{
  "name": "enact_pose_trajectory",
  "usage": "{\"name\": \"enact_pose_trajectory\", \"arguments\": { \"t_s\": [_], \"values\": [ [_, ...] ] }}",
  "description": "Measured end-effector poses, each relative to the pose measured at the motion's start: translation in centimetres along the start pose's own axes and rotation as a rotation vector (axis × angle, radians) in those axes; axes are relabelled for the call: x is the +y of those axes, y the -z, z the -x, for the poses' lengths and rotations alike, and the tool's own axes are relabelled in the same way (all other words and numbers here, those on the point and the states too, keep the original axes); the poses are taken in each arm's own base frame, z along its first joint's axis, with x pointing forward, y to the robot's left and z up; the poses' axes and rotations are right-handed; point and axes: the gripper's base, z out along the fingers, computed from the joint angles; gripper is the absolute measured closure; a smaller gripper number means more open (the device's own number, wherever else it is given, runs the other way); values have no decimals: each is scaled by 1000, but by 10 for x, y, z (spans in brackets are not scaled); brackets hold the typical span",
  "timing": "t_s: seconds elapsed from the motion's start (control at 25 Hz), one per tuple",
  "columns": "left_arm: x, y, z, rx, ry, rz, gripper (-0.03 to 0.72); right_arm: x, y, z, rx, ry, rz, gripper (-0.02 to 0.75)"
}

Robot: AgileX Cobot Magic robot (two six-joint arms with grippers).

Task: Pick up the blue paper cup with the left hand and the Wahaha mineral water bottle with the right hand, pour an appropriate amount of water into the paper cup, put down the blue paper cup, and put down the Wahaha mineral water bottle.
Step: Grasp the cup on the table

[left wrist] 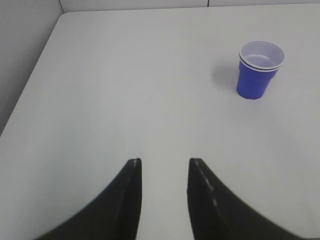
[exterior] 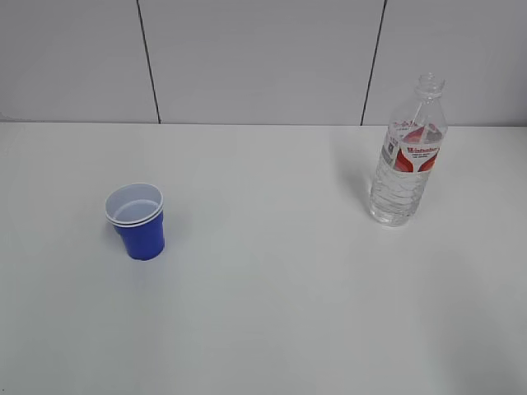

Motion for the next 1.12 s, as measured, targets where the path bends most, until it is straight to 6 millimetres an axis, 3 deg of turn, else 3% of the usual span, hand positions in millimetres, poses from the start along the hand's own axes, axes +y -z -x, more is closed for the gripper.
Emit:
{"name": "enact_pose_trajectory", "arguments": {
  "t_s": [1.12],
  "values": [
    [0, 0, 0, 0, 0, 0, 447, 0, 0, 0, 0, 0, 0, 235]
  ]
}}
